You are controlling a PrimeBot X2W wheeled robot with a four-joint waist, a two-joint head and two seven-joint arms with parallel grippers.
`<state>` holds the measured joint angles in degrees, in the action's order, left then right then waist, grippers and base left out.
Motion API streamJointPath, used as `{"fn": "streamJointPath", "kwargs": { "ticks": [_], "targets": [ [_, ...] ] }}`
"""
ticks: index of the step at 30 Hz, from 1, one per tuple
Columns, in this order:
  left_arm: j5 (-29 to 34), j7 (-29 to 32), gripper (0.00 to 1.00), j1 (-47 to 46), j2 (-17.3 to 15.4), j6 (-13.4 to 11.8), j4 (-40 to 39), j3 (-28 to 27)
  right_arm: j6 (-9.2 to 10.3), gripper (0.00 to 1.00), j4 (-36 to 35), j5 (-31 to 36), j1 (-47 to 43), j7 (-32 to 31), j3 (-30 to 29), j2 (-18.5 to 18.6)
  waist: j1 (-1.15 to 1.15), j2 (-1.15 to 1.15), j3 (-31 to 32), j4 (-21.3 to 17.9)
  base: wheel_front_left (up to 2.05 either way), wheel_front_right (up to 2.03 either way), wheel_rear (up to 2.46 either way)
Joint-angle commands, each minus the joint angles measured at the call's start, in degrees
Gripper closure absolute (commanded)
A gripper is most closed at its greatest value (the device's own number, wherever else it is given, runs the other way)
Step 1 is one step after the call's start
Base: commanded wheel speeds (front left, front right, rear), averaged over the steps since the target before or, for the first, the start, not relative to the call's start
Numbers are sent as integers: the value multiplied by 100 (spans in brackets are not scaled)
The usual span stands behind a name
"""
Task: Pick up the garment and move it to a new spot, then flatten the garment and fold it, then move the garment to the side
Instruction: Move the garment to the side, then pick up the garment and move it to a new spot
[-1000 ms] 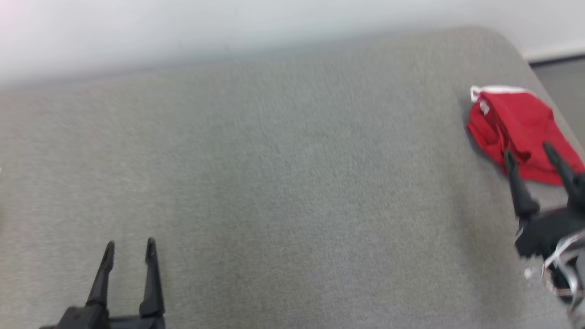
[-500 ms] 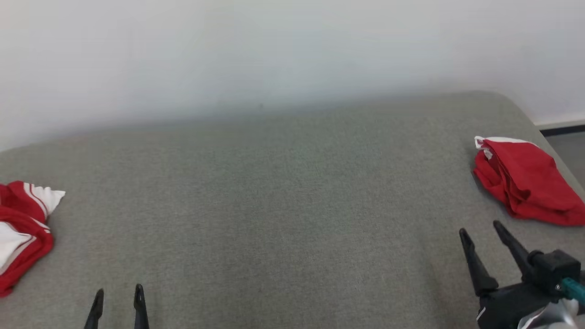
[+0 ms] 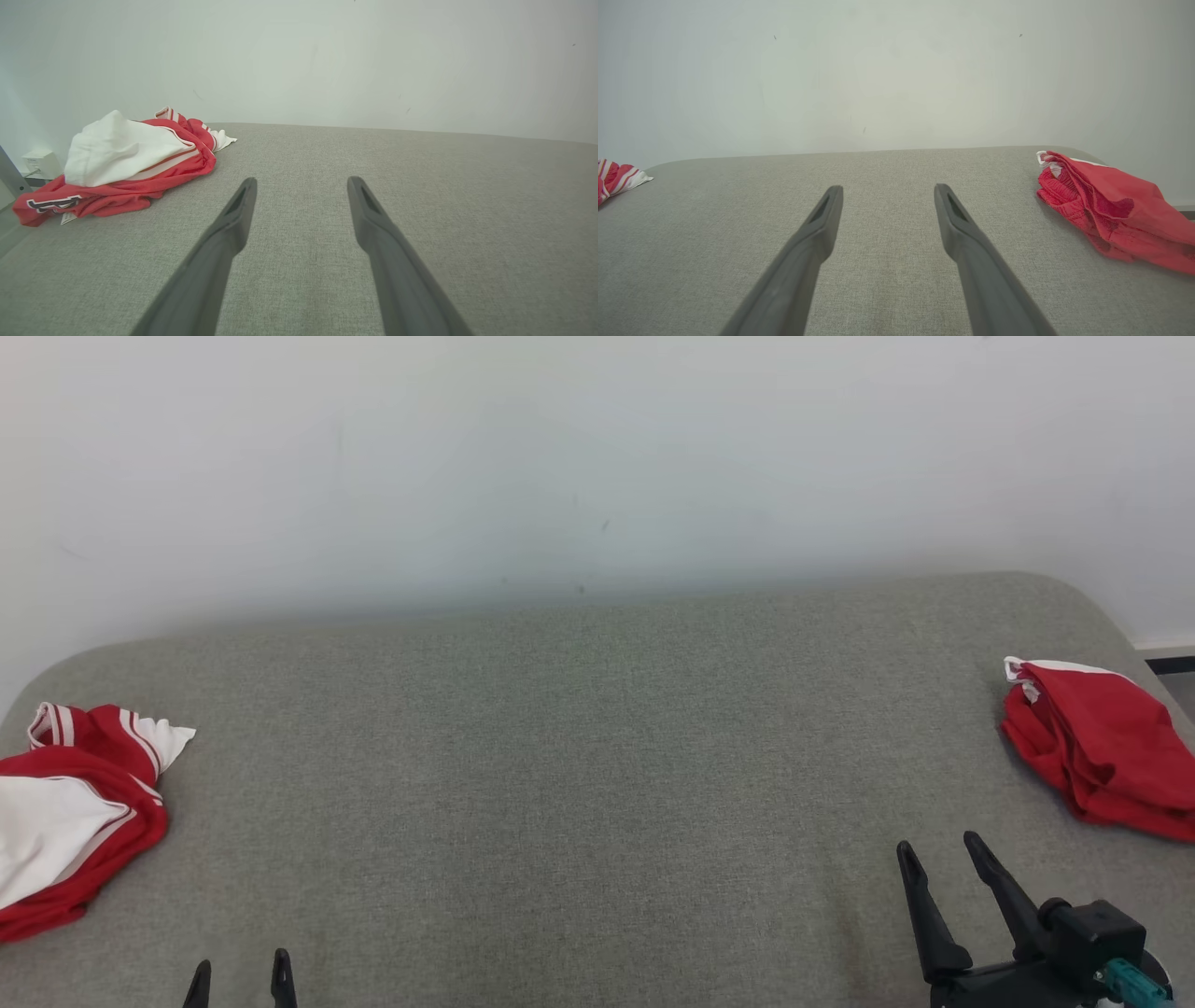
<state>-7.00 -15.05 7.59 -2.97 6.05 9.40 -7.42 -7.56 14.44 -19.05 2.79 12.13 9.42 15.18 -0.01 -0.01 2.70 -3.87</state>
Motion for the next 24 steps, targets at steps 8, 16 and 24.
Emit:
{"fn": "streamJointPath", "kwargs": {
  "ticks": [8, 16, 24],
  "targets": [
    [-85, -18, 0, -65, 12, 42, 154, -39, 13, 0, 196, 108, -268, 159, -215, -384, 1, 1, 122, 119, 0, 0, 0],
    [3, -18, 0, -224, 11, 86, 279, 83, 13, 0, 308, 152, -296, 206, -204, -448, 1, 1, 148, 110, 0, 0, 0],
    [31, -18, 0, -271, 12, 113, 329, 139, 13, 0, 363, 133, -315, 209, -218, -457, 1, 1, 131, 79, 0, 0, 0]
  ]
}}
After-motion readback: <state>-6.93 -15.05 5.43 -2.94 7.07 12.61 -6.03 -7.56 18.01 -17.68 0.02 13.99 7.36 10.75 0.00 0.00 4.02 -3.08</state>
